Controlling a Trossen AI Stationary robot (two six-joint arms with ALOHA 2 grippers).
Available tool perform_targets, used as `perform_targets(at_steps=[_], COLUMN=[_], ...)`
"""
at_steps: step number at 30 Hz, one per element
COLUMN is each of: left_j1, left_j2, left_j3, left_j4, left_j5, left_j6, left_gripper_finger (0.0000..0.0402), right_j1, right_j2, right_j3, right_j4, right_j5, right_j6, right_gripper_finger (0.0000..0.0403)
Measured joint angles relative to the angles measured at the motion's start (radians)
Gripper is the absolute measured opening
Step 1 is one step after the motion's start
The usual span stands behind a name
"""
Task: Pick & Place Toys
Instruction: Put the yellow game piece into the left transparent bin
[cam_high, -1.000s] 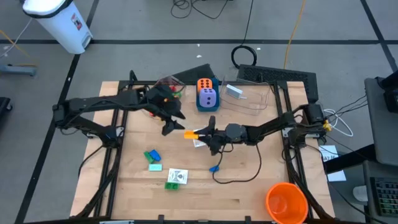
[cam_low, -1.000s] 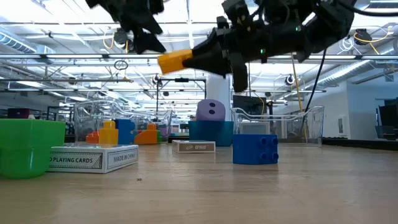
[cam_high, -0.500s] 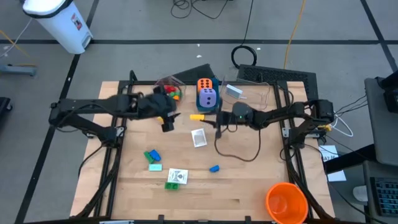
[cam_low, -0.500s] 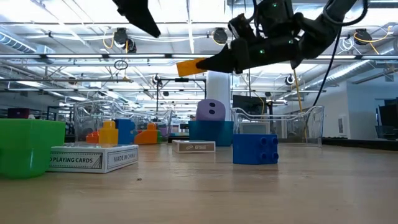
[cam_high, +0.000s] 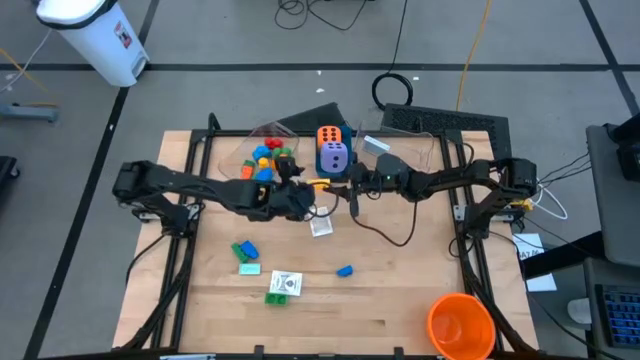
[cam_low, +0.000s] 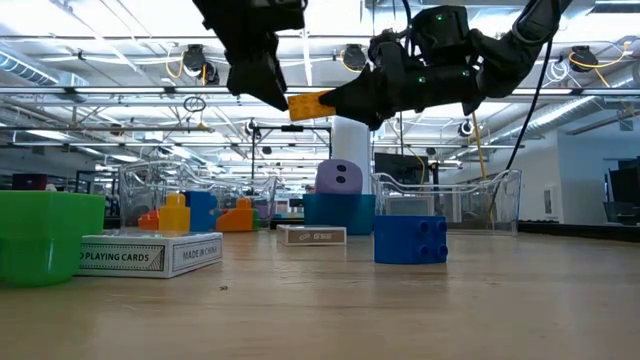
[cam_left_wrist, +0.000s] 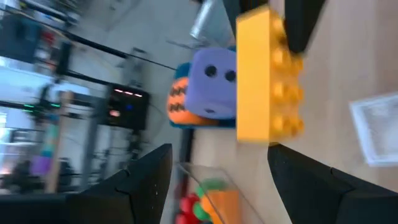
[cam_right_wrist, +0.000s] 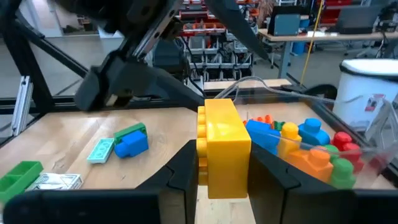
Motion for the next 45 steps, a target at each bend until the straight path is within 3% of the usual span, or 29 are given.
perform_targets(at_steps=[5, 12, 18, 28, 37, 45], left_j1=[-0.017, -0.048, -0.067, -0.046, -0.035, -0.019], left_j2=[0.022, 0.023, 0.024, 0.050, 0.147, 0.146], left_j3=[-0.002, -0.002, 0.002, 0.000, 0.000, 0.000], left_j4=[0.061, 0.061, 0.085, 0.133, 0.323, 0.359], left_j5=[-0.056, -0.069, -0.013, -0.038, -0.187, -0.263], left_j6=[0.081, 0.046, 0.014, 0.057, 0.278, 0.290], left_gripper_finger=[0.0271, 0.0271, 0.0271, 0.0271, 0.0271, 0.0264], right_j1=[-0.008, -0.037, -0.056, -0.049, -0.040, -0.038], right_j2=[-0.002, 0.000, 0.002, 0.001, 0.001, 0.001], right_j3=[0.000, -0.002, 0.000, 0.000, 0.000, 0.000], right_j4=[0.002, 0.015, 0.032, 0.064, 0.081, 0.091], right_j5=[-0.001, -0.024, 0.027, 0.003, -0.026, -0.026], right_j6=[0.060, 0.162, 0.172, 0.213, 0.238, 0.248], right_gripper_finger=[0.0091, 0.0091, 0.0091, 0.0091, 0.0091, 0.0091])
